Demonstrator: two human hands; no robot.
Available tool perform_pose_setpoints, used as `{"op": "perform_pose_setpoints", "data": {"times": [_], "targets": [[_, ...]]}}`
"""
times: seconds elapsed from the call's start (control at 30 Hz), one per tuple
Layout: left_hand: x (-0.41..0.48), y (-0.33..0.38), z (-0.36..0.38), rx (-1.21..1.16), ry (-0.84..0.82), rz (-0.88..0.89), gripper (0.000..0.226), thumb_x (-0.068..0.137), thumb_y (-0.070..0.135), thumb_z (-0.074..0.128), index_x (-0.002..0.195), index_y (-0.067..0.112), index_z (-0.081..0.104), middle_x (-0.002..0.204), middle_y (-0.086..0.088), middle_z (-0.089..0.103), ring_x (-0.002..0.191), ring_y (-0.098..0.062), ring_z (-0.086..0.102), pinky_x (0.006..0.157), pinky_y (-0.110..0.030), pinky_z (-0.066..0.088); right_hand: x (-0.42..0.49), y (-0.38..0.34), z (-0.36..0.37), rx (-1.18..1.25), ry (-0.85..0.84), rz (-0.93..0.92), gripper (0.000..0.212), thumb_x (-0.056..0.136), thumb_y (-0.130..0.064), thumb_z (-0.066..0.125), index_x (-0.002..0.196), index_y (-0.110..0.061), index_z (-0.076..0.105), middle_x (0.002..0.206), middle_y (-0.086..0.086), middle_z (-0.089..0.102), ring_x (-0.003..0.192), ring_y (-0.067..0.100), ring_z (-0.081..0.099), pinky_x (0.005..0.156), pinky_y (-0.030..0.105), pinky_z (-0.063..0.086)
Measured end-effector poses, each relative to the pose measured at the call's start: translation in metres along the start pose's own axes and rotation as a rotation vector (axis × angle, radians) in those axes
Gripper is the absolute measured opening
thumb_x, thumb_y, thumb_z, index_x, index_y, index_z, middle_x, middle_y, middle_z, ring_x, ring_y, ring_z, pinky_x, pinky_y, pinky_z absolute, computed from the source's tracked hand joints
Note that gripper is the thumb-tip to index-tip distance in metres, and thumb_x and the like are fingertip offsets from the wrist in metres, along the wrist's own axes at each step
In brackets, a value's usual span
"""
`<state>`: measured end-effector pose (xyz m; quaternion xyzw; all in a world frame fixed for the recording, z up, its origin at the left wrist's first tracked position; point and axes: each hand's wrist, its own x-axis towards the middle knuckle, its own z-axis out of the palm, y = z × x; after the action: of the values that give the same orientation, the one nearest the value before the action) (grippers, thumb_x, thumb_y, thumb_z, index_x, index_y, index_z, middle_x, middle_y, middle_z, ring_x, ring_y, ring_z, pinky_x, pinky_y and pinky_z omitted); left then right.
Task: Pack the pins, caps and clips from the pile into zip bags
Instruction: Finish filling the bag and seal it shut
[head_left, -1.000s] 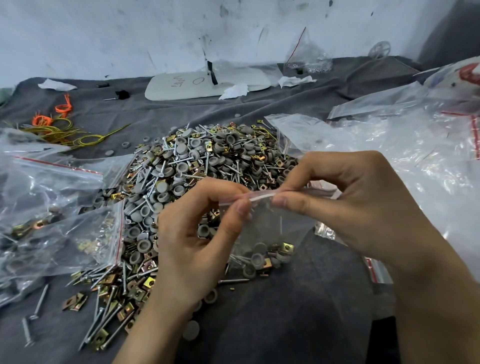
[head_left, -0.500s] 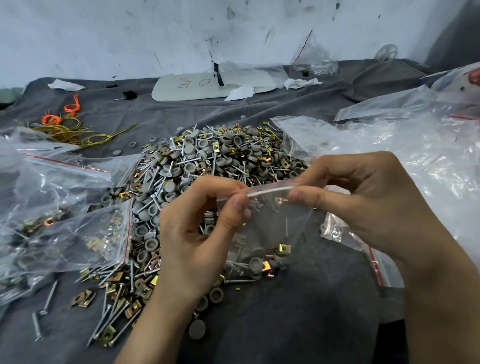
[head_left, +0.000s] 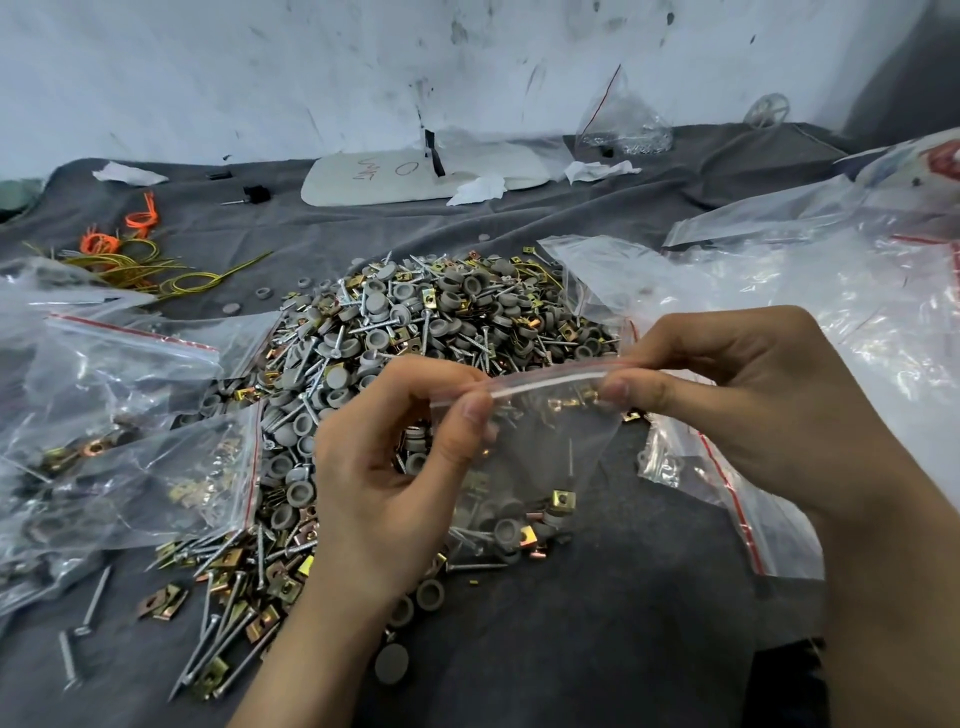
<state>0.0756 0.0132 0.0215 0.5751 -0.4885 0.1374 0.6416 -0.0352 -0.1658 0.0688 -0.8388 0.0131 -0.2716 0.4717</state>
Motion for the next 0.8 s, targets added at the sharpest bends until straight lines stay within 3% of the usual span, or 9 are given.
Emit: {"op": "perform_pose_setpoints", "data": {"times": [0.13,0.23,0.3,0.37,0.53,0.7,0.8], "targets": [[0.000,-0.001,0.000,0.000,0.002,-0.012,0.010,0.100,0.032,0.056,0.100,0.040,0.062,0.081,0.008,0.066,0.065,-0.010,0.066,0.060,-0.023,0.052,-0.001,0.000,-0.001,-0.027,-0.005,-0.008,0.008,0.069,-0.033,0.072,0.068,-0.025,0.072,0.068,-0.007,0.070,0.068,0.008,0.065,0.065,0.017,0.049],[0.000,0.000,0.000,0.000,-0.002,-0.020,0.011,0.100,0.032,0.056,0.100,0.041,0.061,0.083,0.008,0.066,0.065,-0.009,0.066,0.060,-0.021,0.052,0.000,-0.002,0.002,0.045,-0.046,-0.002,0.008,0.069,-0.029,0.074,0.076,-0.027,0.074,0.080,-0.006,0.072,0.081,0.016,0.069,0.075,0.031,0.056],[0.000,0.001,0.000,-0.005,-0.008,-0.020,0.010,0.100,0.033,0.055,0.101,0.041,0.061,0.085,0.009,0.066,0.067,-0.006,0.066,0.062,-0.017,0.051,0.001,-0.002,0.007,0.042,-0.043,-0.028,0.007,0.071,-0.027,0.074,0.076,-0.023,0.073,0.082,-0.002,0.071,0.080,0.020,0.067,0.074,0.042,0.055],[0.001,0.002,0.000,-0.005,-0.010,-0.023,0.008,0.099,0.034,0.055,0.100,0.041,0.060,0.087,0.009,0.066,0.068,-0.004,0.066,0.062,-0.016,0.051,0.003,-0.002,0.013,0.050,-0.018,-0.023,0.008,0.072,-0.028,0.072,0.076,-0.021,0.073,0.081,-0.001,0.071,0.078,0.020,0.066,0.072,0.045,0.054],[0.002,0.003,0.001,-0.008,-0.030,-0.065,0.008,0.095,0.028,0.059,0.093,0.036,0.060,0.081,0.011,0.066,0.074,-0.013,0.065,0.062,-0.029,0.054,0.004,-0.003,0.020,0.059,-0.051,-0.030,0.009,0.073,-0.024,0.075,0.081,-0.019,0.073,0.084,-0.001,0.071,0.083,0.021,0.067,0.075,0.046,0.054],[0.003,0.004,0.001,0.048,-0.060,-0.066,0.009,0.091,0.019,0.059,0.090,0.027,0.062,0.087,0.011,0.067,0.083,-0.006,0.066,0.073,-0.019,0.050,0.004,-0.008,0.030,-0.052,-0.098,-0.126,0.004,0.074,-0.022,0.074,0.076,-0.020,0.072,0.081,-0.007,0.069,0.082,0.013,0.067,0.073,0.025,0.053],[0.004,0.002,0.000,0.098,-0.041,-0.035,0.009,0.092,0.018,0.059,0.085,0.025,0.059,0.102,0.007,0.065,0.097,-0.004,0.064,0.081,-0.017,0.047,0.004,-0.005,0.030,0.028,-0.102,-0.030,0.010,0.073,-0.029,0.075,0.081,-0.023,0.074,0.081,-0.008,0.071,0.079,0.010,0.068,0.069,0.023,0.053]]}}
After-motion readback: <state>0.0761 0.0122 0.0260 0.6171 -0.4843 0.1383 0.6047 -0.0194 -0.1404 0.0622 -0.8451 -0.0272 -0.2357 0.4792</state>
